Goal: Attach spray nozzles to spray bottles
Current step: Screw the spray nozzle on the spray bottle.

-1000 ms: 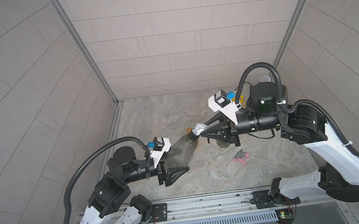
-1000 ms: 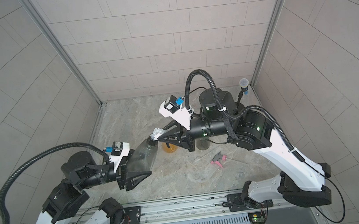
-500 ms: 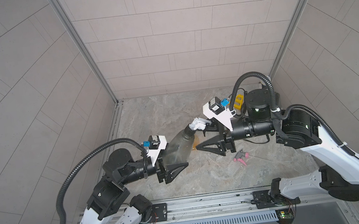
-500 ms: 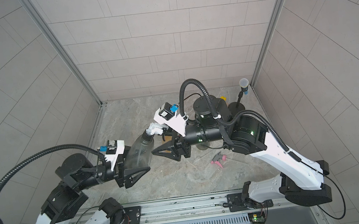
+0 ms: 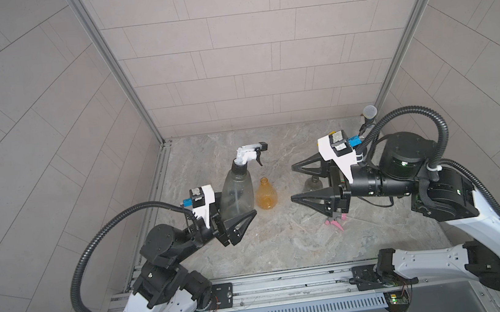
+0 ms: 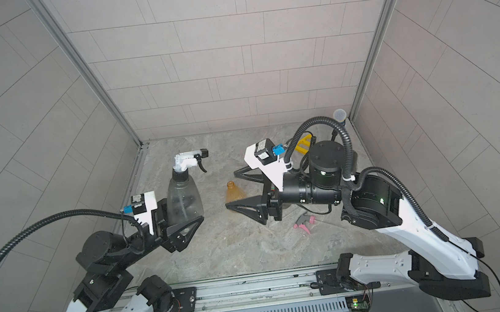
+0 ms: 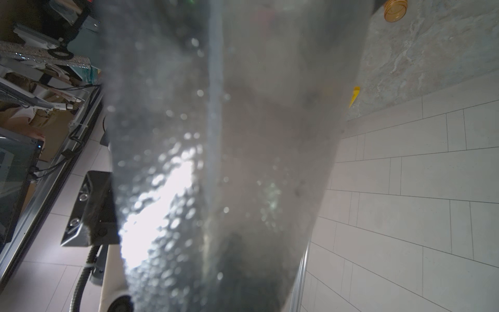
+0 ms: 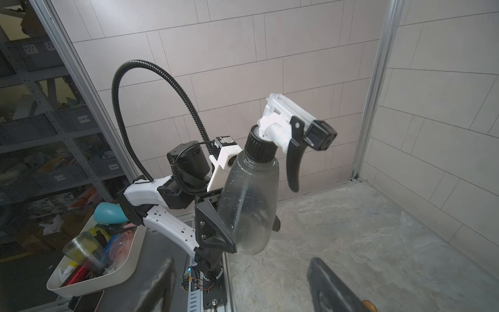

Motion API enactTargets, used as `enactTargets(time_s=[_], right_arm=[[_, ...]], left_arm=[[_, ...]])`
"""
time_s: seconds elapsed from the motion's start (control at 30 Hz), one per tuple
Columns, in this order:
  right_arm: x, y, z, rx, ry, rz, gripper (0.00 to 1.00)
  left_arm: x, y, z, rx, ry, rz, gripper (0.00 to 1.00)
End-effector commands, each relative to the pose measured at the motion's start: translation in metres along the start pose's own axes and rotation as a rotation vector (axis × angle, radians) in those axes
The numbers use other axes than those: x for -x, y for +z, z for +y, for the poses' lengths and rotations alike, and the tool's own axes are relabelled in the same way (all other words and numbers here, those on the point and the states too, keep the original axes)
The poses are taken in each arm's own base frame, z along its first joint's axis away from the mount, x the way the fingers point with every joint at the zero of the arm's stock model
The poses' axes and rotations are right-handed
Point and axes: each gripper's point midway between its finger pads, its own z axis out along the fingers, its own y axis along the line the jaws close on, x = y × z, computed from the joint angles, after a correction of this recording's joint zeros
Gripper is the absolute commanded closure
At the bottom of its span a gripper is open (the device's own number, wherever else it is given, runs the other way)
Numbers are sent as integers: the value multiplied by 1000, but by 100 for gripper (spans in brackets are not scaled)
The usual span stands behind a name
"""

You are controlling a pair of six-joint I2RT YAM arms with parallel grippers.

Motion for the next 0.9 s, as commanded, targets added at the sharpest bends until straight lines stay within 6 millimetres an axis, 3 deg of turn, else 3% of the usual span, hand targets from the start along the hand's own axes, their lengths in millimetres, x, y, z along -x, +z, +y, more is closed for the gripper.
enactTargets(time_s=[0.0,0.43,0.57,0.87], right_arm=[[18,-9,0,-17,-13,-127,23],[-4,-4,-10,-31,-17,-123,25],[2,9,-8,4,-2,-134,34],[22,42,-3,106,117,-183,40]], left_arm=[[26,0,0,-25,-32,-186,100],[5,25,0,-183,-104,-234,100],[2,25,-4,-198,-88,-227,100],[-2,24,-15,-199,-39,-169,100]])
